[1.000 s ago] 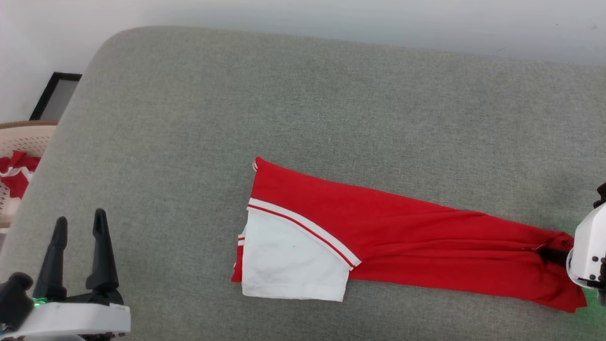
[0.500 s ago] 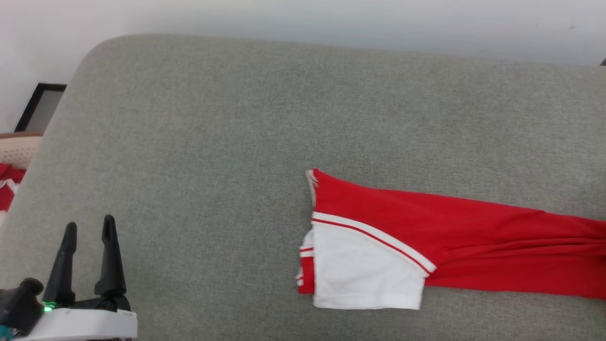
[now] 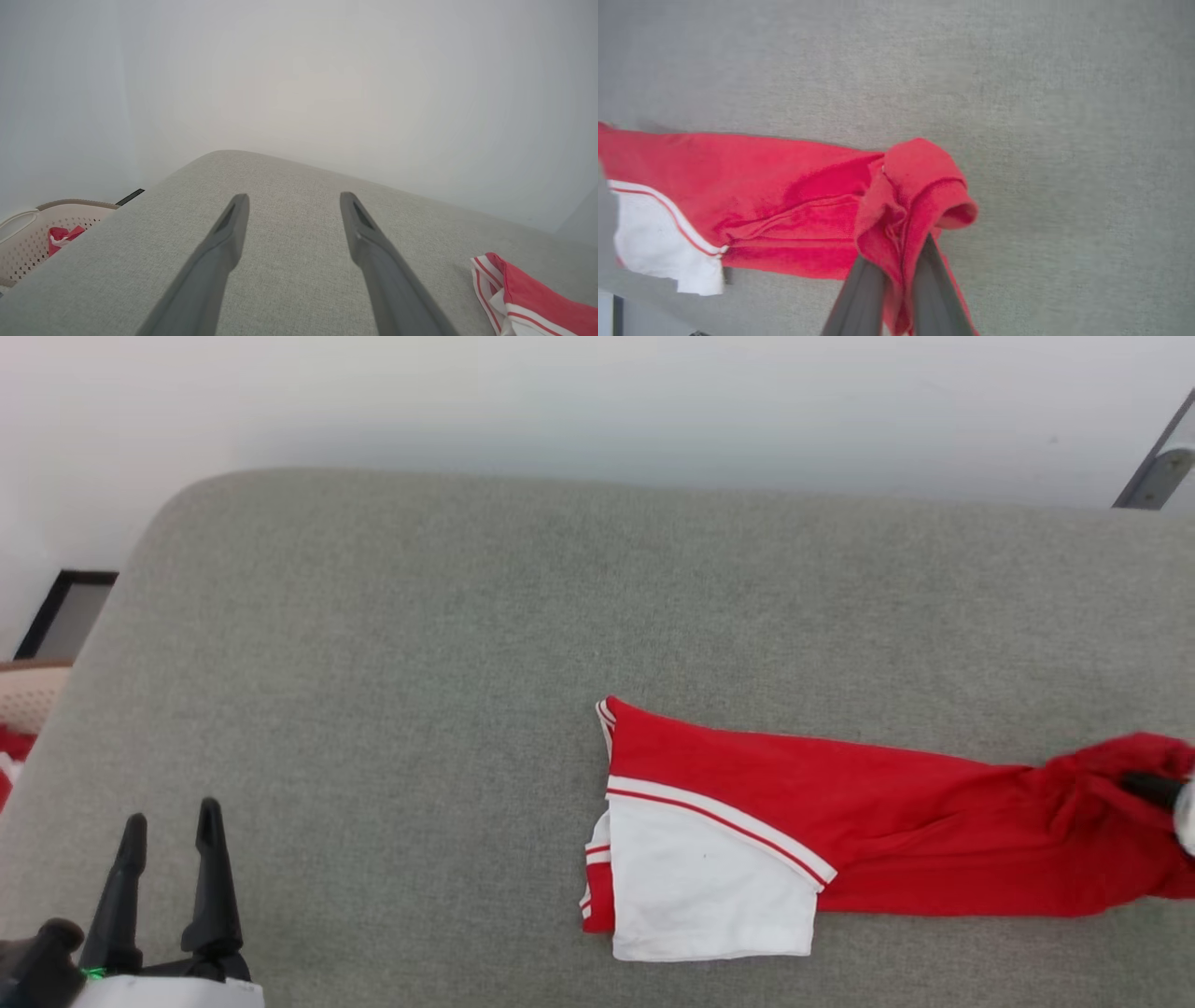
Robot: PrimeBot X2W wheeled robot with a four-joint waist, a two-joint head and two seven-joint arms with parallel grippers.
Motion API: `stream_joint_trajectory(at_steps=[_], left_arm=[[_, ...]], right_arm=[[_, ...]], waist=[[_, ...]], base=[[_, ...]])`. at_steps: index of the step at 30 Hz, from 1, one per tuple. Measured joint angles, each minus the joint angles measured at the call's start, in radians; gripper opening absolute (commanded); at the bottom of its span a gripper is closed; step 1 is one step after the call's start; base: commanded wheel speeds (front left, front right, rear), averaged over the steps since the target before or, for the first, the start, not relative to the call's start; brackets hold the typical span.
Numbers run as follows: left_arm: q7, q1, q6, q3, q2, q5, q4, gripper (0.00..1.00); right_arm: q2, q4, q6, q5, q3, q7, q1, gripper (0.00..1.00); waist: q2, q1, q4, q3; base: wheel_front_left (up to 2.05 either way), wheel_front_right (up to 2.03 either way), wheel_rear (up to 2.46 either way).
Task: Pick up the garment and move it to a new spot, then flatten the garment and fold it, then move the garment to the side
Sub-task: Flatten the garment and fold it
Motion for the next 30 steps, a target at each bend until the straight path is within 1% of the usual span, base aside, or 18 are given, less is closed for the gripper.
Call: stream_joint_trajectory(at_steps=[3, 7, 10, 12, 15, 19, 24, 30], left_arm=[[0.000, 0.012, 0.000, 0.007, -0.002, 0.000, 0.000, 1.00], [0.000, 0.017, -0.001, 0.003, -0.009, 0.006, 0.003, 1.00], [0.000, 0.013, -0.004, -0.010, -0.018, 0.008, 0.010, 1.00], [0.000, 0.004, -0.008, -0.019, -0.021, 0.013, 0.015, 1.00], [0.000, -0.019, -0.011, -0.038, -0.022, 0.016, 0.026, 1.00], [0.000, -0.049, -0.018, -0.057, -0.022, 0.018, 0.039, 1.00], [0.000, -0.072, -0.022, -0.073, -0.023, 0.019, 0.054, 1.00], [0.000, -0.093, -0.026, -0.079, -0.035, 0.018, 0.067, 1.00]], right_arm=[[0.041, -0.104, 0.000, 0.048, 0.011, 0.036, 0.024, 0.00], [0.138, -0.225, 0.000, 0.075, 0.042, 0.070, 0.048, 0.00], [0.213, -0.278, 0.000, 0.085, 0.081, 0.078, 0.060, 0.00], [0.265, -0.294, 0.000, 0.075, 0.112, 0.064, 0.058, 0.00], [0.338, -0.278, 0.000, 0.045, 0.161, 0.036, 0.042, 0.00], [0.391, -0.231, 0.000, 0.023, 0.227, -0.015, 0.006, 0.00], [0.422, -0.139, 0.000, -0.001, 0.306, -0.081, -0.039, 0.00], [0.451, 0.002, 0.000, -0.030, 0.381, -0.191, -0.101, 0.00]], waist=[[0.0000, 0.0000, -0.005, -0.020], [0.0000, 0.0000, -0.005, -0.038], [0.0000, 0.0000, 0.008, -0.041], [0.0000, 0.0000, 0.020, -0.041], [0.0000, 0.0000, 0.042, -0.039], [0.0000, 0.0000, 0.075, -0.033], [0.0000, 0.0000, 0.118, -0.023], [0.0000, 0.0000, 0.156, -0.006]], base=[[0.00, 0.00, 0.00], [0.00, 0.00, 0.00], [0.00, 0.00, 0.00], [0.00, 0.00, 0.00], [0.00, 0.00, 0.00], [0.00, 0.00, 0.00], [0.00, 0.00, 0.00], [0.00, 0.00, 0.00]])
